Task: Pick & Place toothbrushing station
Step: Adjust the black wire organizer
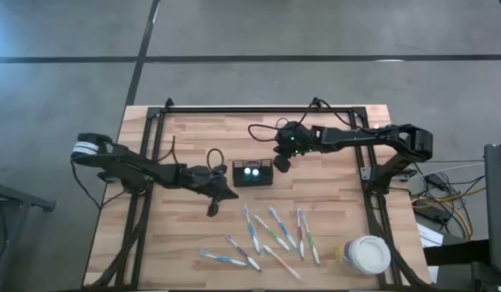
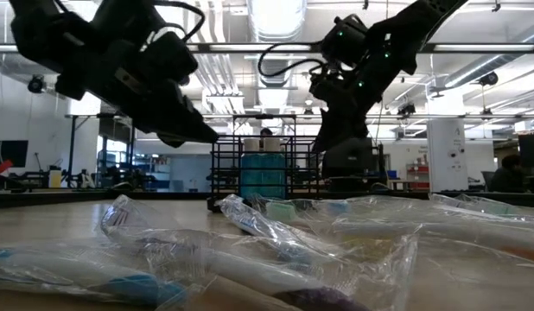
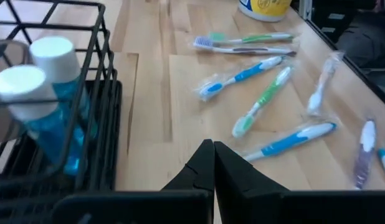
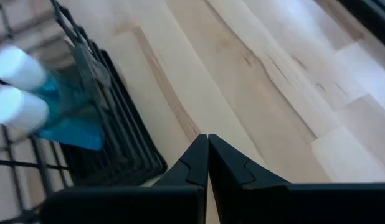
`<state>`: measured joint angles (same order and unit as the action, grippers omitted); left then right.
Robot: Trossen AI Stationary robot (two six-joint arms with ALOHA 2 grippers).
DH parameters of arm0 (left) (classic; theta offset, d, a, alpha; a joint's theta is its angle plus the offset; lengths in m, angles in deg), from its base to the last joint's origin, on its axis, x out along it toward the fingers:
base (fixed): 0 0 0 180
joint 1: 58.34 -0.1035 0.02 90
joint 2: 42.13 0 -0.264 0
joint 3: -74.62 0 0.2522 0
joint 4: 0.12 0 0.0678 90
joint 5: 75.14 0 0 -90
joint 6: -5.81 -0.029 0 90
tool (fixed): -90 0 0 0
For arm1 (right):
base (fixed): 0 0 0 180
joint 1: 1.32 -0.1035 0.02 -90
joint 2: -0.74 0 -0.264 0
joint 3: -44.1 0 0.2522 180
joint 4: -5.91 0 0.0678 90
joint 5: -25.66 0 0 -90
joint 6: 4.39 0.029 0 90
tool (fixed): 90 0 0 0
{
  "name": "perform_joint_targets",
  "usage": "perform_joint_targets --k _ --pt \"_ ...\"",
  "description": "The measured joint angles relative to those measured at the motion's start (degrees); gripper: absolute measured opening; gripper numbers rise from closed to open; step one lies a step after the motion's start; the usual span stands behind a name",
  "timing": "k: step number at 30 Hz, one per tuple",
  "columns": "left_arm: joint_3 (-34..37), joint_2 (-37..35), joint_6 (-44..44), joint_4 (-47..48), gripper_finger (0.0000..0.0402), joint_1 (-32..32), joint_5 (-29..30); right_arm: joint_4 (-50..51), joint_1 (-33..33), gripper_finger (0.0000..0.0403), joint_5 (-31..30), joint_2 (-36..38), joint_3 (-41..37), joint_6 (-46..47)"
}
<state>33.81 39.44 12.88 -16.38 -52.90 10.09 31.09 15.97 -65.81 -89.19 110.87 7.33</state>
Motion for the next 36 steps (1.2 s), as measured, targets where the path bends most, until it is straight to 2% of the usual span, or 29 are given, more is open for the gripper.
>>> perform_joint_targets --k 13,20,36 --pt "-0.9 1.1 0.0 3.3 0.0000 -1.6 6.2 -0.5 -1.3 0.0008 2.0 -1.6 0.0 -3.4" --pt "-0.8 1.1 -0.6 3.6 0.0000 -1.9 7.0 -1.3 -3.1 0.0008 4.1 -2.0 0.0 -4.7" --pt "-0.8 1.1 -0.9 4.5 0.0000 -3.9 7.4 -1.3 -5.2 0.0008 3.9 -2.0 0.0 -4.2"
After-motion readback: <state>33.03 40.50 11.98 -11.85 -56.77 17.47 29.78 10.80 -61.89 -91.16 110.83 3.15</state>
